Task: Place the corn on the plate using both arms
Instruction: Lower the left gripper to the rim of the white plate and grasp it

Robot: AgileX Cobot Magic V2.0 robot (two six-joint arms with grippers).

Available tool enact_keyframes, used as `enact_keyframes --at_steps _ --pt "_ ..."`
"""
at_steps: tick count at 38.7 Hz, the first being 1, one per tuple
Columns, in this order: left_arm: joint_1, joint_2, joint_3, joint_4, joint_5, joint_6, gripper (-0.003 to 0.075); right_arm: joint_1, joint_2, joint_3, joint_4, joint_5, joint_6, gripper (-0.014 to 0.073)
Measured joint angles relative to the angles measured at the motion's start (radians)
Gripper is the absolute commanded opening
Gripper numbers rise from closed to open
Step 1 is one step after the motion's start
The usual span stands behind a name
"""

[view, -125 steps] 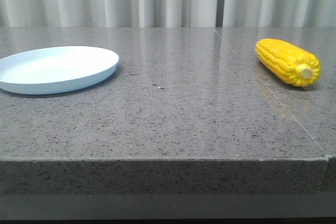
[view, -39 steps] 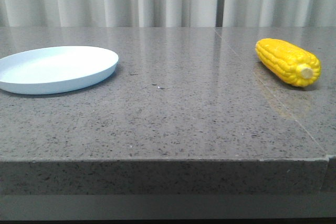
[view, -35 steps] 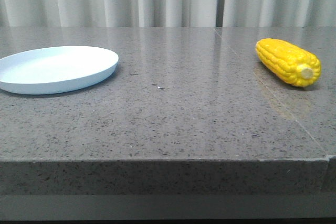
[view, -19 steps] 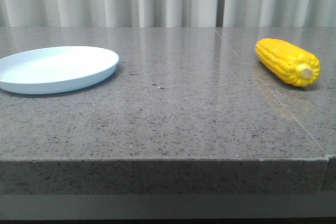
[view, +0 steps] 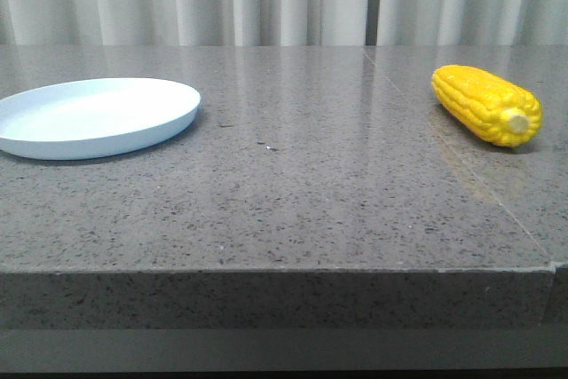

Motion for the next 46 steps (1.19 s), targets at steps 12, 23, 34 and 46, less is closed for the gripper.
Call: enact_keyframes --at_steps 12,23,34,46 --pt "-0.075 0.324 -0.176 0.0 0.125 0.0 0.0599 0.0 0.0 0.0 0.0 0.0 0.0 0.0661" --pt "-0.135 0.743 -0.486 -0.083 0.489 0.0 0.0599 0.0 0.0 0.0 0.0 0.0 0.0 0.0661" --pt "-0.135 1.022 -0.679 -0.098 0.645 0.0 0.0599 0.0 0.0 0.0 0.0 0.001 0.0 0.0661" --pt "-0.135 1.203 -0.756 -0.1 0.672 0.0 0.0599 0.0 0.0 0.0 0.0 0.001 0.0 0.0661"
